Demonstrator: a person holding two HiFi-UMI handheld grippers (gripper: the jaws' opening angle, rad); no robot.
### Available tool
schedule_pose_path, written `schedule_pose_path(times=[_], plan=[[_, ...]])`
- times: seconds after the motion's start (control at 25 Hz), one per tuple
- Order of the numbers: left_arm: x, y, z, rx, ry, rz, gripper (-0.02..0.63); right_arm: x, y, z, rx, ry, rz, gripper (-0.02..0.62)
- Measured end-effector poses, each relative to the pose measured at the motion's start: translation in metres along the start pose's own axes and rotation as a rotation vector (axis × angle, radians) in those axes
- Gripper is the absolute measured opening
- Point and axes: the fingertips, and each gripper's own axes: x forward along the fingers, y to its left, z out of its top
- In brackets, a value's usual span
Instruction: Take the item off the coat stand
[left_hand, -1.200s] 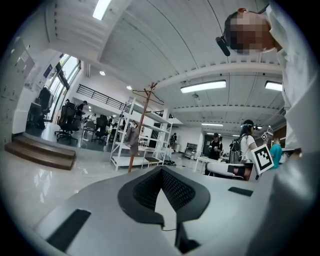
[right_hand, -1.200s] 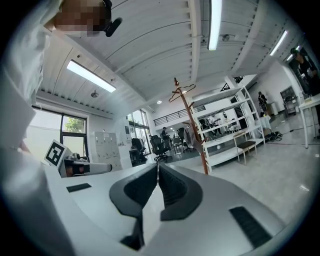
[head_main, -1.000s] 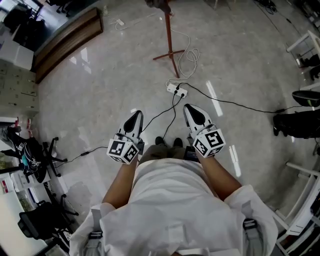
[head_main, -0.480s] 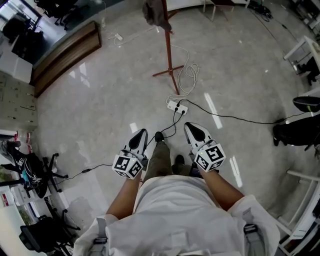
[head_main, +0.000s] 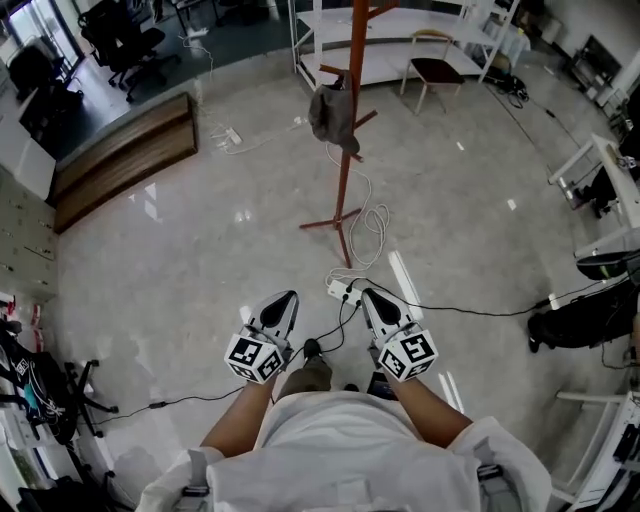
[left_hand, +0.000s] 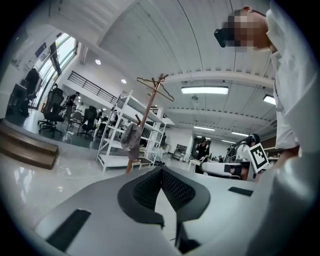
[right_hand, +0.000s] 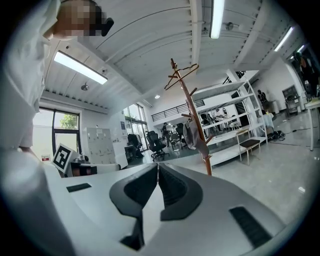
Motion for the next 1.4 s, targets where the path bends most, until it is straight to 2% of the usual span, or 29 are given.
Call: schedule_pose_path(times=[0.32, 0.56, 0.72, 0.92, 1.08, 1.2, 1.4], plan=[[0.044, 0.068, 0.049, 0.025, -0.015, -0.071, 0.015, 0.075, -0.010, 0.035, -0.049, -0.021, -0.078, 0.026], [0.070, 0.100, 0.066, 0.019, -0.018, -0.092, 0.015, 0.109, -0.018, 0.061, -0.107, -0.044, -0.084, 0.028], [0.096, 0.120, 0.079, 0.028, -0.021, -0.098, 0.015, 0.132, -0.032, 0.075, -0.094, -0.054, -0.091, 0.028], [0.151, 0.146, 0.105, 0.056, -0.018, -0.113, 0.015, 0.170, -0.069, 0.097, -0.092, -0.079, -0.097, 0.035], [0.197, 0.167, 0.121, 0.055, 0.019, -0.134, 0.018, 0.214, -0.100, 0.114, -0.076, -0.086, -0.097, 0.091], [0.232, 0.177, 0.135, 0.076, 0.035, -0.147, 0.022, 0.246, -0.119, 0.130, -0.078, -0.089, -0.082, 0.104], [0.287, 0.189, 0.159, 0.115, 0.046, -0.158, 0.087, 0.287, -0.151, 0.147, -0.091, -0.085, -0.083, 0.134]])
